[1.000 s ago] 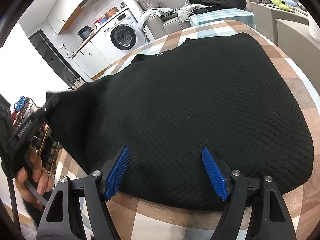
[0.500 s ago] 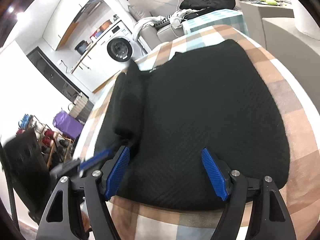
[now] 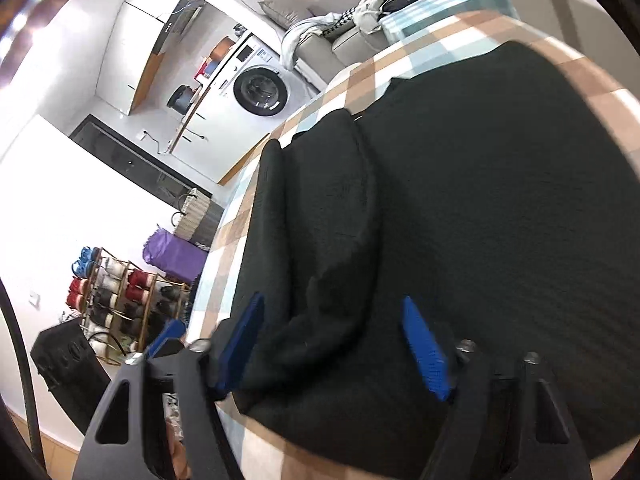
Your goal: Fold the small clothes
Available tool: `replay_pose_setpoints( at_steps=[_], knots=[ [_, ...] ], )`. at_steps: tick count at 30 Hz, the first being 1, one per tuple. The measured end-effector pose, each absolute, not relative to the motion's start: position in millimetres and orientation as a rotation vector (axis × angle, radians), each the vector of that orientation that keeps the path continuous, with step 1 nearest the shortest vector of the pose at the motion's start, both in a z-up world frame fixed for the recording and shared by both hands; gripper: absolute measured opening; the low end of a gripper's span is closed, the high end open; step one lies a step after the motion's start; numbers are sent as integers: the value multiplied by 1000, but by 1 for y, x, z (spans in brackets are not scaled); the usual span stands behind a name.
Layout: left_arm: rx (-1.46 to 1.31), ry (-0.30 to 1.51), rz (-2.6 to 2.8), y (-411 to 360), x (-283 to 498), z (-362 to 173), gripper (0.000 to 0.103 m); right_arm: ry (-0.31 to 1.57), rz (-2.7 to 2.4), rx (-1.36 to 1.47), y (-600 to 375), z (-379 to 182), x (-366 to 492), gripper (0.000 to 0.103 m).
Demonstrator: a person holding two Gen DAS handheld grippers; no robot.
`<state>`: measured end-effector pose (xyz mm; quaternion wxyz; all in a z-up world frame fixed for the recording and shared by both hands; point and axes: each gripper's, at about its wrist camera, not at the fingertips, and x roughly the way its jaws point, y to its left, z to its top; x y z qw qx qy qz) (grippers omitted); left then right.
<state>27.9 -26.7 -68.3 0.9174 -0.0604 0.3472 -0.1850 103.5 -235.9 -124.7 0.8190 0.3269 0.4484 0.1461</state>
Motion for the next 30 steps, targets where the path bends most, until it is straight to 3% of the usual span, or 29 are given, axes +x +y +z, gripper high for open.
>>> replay_pose_setpoints(
  at_steps=[1, 2, 3, 5, 7, 11, 18, 21, 23, 30],
  knots=[
    [-126, 717, -365, -22, 30, -69, 69, 961, 310, 694, -234, -127, 107, 49],
    [-128, 719, -351, -20, 32, -71, 69, 973, 307, 700, -230, -131, 113, 26],
    [-134, 721, -345, -16, 34, -71, 69, 981, 308, 711, -229, -132, 117, 18],
    [-147, 718, -334, -14, 37, -70, 69, 879, 351, 719, -224, -108, 109, 8],
    [-166, 710, -326, -10, 38, -67, 69, 775, 442, 708, -219, -74, 92, 8],
    [-194, 711, -344, -11, 41, -67, 69, 752, 501, 758, -222, -47, 56, 7],
    [-105, 789, -448, -54, 47, -89, 69, 1025, 203, 606, -243, -118, 47, 9],
    [-58, 807, -471, -68, 45, -96, 69, 1030, 218, 580, -250, -115, 47, 22],
    [-54, 818, -480, -72, 45, -100, 69, 982, 232, 573, -255, -105, 51, 54],
    [-55, 831, -472, -73, 45, -103, 69, 1008, 232, 730, -291, -121, 122, 56]
  ],
)
